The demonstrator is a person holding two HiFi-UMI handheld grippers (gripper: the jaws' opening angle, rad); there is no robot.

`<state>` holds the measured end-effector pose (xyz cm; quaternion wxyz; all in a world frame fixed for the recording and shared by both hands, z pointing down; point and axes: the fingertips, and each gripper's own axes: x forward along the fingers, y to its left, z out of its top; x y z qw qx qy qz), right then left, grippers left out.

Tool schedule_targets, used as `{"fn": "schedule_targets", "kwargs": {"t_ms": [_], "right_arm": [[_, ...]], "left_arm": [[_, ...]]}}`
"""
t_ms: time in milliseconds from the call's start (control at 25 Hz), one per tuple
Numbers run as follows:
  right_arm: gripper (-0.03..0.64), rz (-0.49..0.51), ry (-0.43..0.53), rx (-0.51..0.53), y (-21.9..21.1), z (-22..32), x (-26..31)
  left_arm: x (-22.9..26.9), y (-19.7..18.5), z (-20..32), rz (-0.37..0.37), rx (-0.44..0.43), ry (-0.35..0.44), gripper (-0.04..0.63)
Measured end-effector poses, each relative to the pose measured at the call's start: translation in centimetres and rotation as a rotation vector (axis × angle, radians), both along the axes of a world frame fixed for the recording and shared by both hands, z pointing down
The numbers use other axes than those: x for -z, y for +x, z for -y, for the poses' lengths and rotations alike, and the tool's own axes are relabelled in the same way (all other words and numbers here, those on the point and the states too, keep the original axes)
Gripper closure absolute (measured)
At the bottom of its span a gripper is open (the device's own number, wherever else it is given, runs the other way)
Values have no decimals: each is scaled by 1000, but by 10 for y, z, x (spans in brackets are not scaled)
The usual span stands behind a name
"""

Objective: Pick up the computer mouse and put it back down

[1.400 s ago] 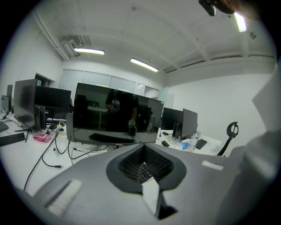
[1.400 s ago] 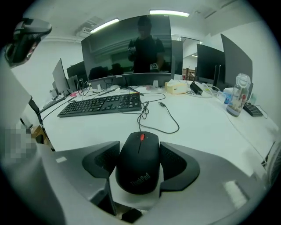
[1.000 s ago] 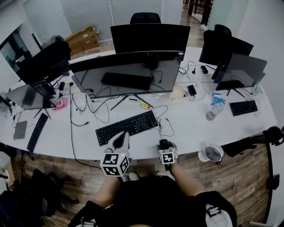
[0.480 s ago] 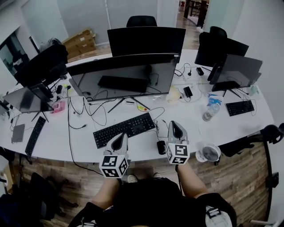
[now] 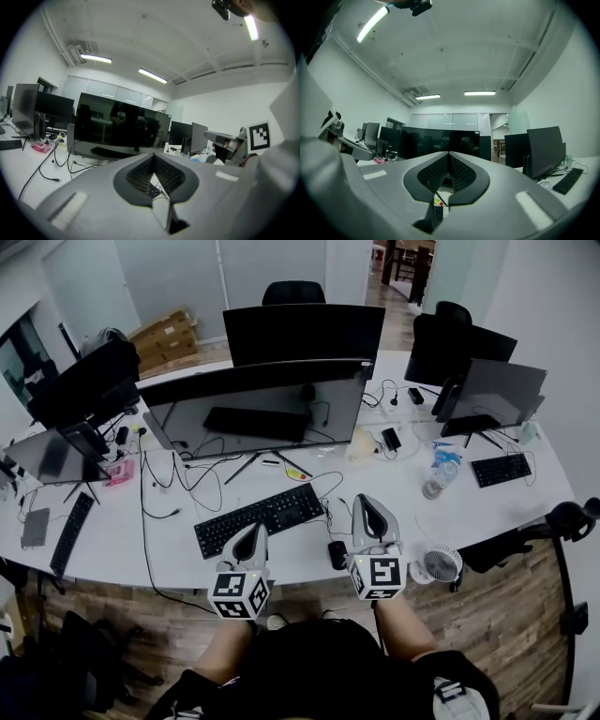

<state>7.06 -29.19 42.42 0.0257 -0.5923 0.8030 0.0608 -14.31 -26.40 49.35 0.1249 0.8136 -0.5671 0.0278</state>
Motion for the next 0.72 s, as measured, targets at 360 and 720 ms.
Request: {"fn": "schedule_targets", "kwargs": {"t_ms": [360, 720], "right_arm": [[618, 1, -11, 1, -6, -2, -2], [618, 29, -10, 13, -16, -2, 0]], "left_arm": [[5, -6, -4, -6, 10, 27, 541], [11, -14, -1, -9, 11, 49, 541]]}}
